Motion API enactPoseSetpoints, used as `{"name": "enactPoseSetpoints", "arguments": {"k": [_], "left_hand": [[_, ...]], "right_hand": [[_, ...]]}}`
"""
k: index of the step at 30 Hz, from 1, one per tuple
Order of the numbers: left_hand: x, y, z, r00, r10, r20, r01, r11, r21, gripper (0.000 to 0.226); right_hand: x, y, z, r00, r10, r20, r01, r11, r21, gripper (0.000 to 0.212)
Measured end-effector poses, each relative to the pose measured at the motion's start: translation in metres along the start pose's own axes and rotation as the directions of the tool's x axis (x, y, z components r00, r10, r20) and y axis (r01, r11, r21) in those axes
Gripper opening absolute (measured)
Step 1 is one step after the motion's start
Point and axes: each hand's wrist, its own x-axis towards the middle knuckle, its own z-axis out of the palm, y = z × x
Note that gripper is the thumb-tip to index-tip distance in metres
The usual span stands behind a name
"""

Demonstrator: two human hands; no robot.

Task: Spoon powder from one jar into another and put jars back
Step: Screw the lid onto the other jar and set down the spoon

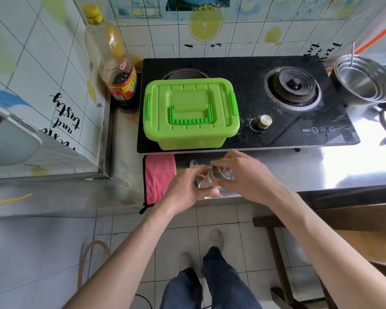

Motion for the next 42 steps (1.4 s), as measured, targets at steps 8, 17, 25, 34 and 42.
{"name": "enactPoseSetpoints", "arguments": {"k": [8, 17, 25, 34, 42], "left_hand": [[-0.009, 0.015, 0.009, 0.975, 0.057, -0.216, -0.007, 0.974, 0.228, 0.052], [-0.007, 0.02, -0.001, 0.967, 0.066, -0.245, -0.023, 0.984, 0.174, 0.045], [-0.011, 0.027, 0.0, 0.934, 0.064, -0.352, 0.0, 0.984, 0.179, 0.045], [-0.007, 0.024, -0.005, 0.949, 0.061, -0.308, -0.018, 0.99, 0.14, 0.047], [-0.001, 0.029, 0.002, 0.876, 0.051, -0.479, 0.067, 0.972, 0.227, 0.039]], "right_hand": [[-0.004, -0.005, 0.008, 0.949, 0.278, -0.146, -0.295, 0.949, -0.112, 0.083], [-0.005, 0.005, -0.007, 0.991, 0.022, -0.129, 0.01, 0.971, 0.24, 0.072], [-0.007, -0.004, -0.009, 0.967, 0.201, -0.158, -0.189, 0.978, 0.089, 0.059], [0.001, -0.006, -0.012, 0.991, 0.004, -0.136, 0.038, 0.951, 0.306, 0.087], [0.002, -0.012, 0.002, 0.969, 0.138, -0.204, -0.094, 0.972, 0.213, 0.053]]}}
